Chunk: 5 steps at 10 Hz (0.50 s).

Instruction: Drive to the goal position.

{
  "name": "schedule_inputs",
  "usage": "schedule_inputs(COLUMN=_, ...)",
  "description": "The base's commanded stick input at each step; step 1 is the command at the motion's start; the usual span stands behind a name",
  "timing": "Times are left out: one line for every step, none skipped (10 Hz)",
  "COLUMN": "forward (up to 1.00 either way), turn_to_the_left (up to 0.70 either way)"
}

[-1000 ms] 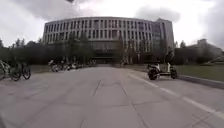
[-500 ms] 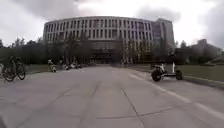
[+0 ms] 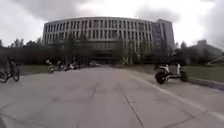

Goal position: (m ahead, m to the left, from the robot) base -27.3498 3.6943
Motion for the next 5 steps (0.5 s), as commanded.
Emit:
schedule_inputs(forward=0.66, turn_to_the_left=0.0)
schedule_inputs(forward=0.66, turn_to_the_left=0.0)
schedule_inputs(forward=0.66, turn_to_the_left=0.0)
schedule_inputs(forward=0.66, turn_to_the_left=0.0)
schedule_inputs(forward=0.66, turn_to_the_left=0.0)
